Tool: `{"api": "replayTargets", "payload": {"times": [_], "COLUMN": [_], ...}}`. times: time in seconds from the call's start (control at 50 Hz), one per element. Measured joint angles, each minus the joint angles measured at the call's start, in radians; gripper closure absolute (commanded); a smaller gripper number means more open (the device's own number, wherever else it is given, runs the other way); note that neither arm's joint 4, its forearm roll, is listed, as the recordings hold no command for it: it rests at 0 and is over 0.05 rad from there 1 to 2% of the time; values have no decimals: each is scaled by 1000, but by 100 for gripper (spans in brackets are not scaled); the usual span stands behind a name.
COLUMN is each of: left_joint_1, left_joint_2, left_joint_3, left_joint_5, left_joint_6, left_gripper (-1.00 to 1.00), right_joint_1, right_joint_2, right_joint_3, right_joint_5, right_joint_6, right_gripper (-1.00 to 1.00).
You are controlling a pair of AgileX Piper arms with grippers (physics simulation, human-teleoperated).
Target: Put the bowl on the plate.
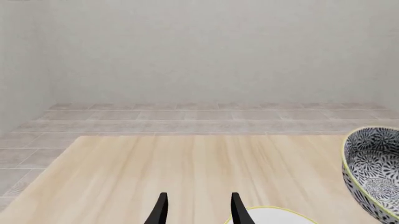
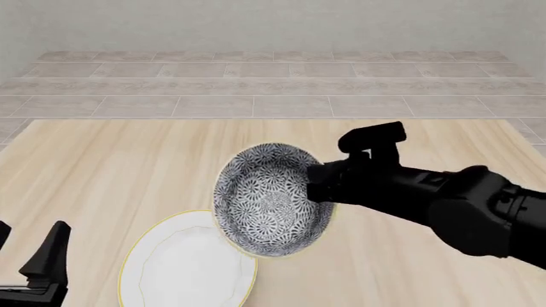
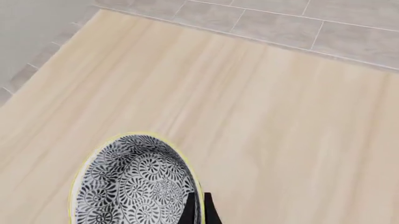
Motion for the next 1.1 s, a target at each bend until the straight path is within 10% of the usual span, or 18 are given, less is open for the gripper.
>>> {"api": "replayTargets", "payload": {"times": [1.1], "left_joint_1": [4], "left_joint_2": [-20], "left_joint_3": [-2], "left_joint_5": [10], "left_joint_6": [11], "left_gripper": [-100], "right_joint_1": [190], "right_joint_2": [303], "right_joint_3": [-198], "right_joint_5": [-49], "right_joint_6": [181], "right_gripper": [100]}}
